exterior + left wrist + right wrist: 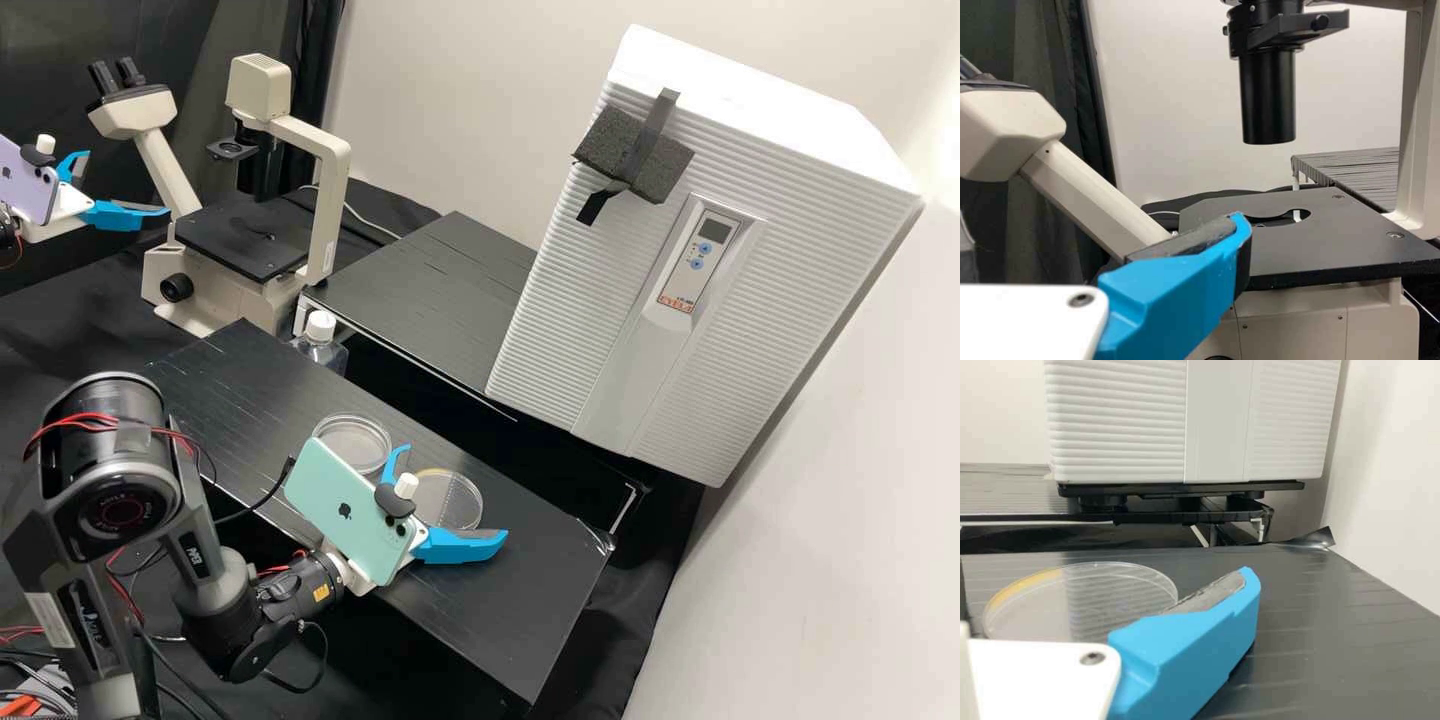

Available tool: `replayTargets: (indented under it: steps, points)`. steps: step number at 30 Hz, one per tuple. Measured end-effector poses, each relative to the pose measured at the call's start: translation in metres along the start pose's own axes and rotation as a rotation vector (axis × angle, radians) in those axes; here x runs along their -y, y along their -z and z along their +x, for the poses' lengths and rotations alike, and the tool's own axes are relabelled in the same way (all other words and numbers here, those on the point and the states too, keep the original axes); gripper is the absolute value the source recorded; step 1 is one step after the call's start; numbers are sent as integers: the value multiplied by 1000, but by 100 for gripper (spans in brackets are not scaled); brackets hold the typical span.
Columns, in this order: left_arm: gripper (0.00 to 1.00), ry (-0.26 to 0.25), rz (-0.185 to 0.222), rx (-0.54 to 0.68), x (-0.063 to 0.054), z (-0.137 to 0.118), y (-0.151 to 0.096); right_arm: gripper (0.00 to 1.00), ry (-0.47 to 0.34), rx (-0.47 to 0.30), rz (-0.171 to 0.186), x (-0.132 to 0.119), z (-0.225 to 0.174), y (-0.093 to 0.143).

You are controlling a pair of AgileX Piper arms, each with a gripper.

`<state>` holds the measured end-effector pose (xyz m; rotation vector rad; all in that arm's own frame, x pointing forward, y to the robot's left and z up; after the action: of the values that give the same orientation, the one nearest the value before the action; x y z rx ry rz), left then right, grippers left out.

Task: Close the petri dish lid.

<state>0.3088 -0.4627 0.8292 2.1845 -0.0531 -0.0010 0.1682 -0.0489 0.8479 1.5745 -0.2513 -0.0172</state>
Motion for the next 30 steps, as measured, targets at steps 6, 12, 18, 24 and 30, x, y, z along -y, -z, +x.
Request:
replayTargets:
  steps: [6,12,18,24,30]
  points:
    - [100,0,0,0,0,0,0,0,0,0,0,0,0,0]
    - [100,0,0,0,0,0,0,0,3,3,2,0,0,-1]
    - [100,0,0,0,0,0,0,0,3,10,10,2,1,-2]
    - [100,0,0,0,0,0,0,0,-3,11,19,2,2,-2]
    - [100,0,0,0,0,0,0,0,-4,9,20,3,2,-1]
